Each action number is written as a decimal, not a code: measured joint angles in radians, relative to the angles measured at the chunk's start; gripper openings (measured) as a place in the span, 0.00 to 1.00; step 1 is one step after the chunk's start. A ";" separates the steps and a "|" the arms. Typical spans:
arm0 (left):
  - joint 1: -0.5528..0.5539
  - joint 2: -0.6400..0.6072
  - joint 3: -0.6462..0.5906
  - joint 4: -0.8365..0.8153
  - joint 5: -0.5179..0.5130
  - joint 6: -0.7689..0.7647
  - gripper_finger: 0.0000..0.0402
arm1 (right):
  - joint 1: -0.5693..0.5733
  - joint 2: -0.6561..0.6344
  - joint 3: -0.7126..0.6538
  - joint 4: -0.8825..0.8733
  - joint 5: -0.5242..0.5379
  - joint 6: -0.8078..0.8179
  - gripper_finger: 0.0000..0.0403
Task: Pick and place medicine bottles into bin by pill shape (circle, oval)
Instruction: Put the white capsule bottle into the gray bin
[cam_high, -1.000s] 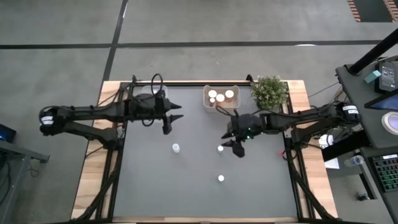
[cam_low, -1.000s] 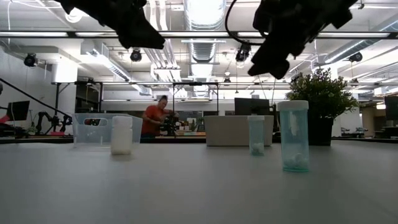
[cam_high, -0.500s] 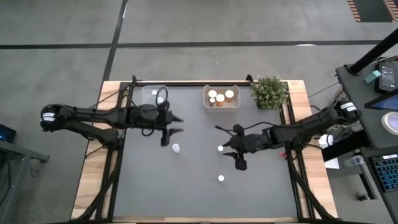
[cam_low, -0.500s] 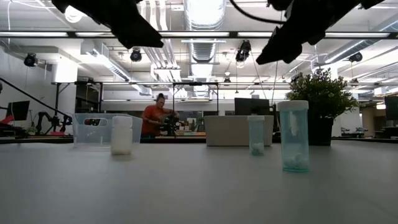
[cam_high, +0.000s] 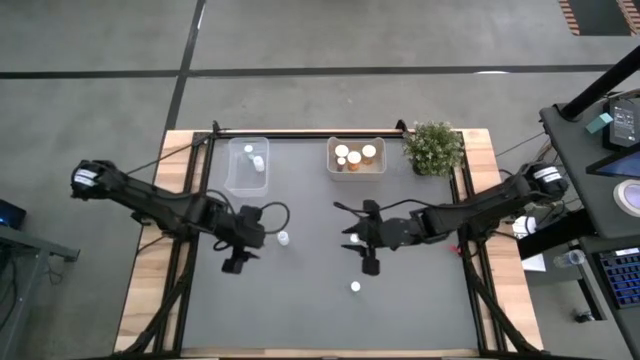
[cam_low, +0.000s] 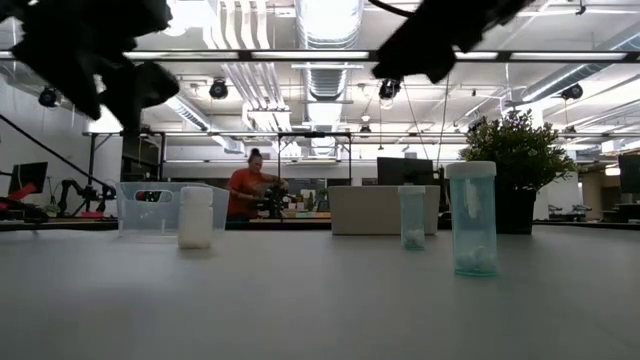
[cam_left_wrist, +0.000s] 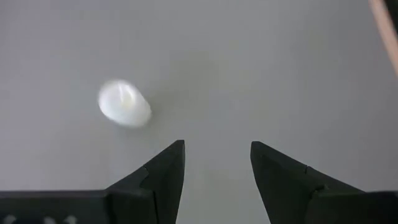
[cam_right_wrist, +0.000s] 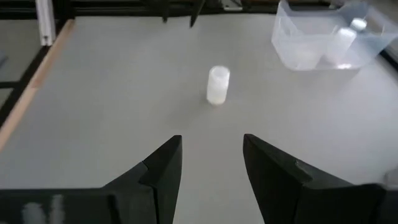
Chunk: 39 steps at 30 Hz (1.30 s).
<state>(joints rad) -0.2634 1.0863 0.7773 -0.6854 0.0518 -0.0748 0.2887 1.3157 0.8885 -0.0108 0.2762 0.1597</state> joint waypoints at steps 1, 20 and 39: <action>-0.009 0.006 0.000 -0.015 -0.003 -0.005 0.42 | -0.006 0.025 0.029 0.001 0.003 -0.019 0.41; -0.024 0.008 -0.143 -0.006 -0.116 -0.049 0.42 | -0.168 0.549 0.678 -0.333 -0.164 -0.277 0.41; -0.023 -0.227 -0.145 -0.015 -0.192 -0.042 0.42 | -0.239 0.840 0.893 -0.286 -0.287 -0.317 0.71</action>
<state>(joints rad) -0.2863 0.8597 0.6323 -0.7000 -0.1402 -0.1172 0.0498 2.1553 1.7819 -0.2969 -0.0113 -0.1577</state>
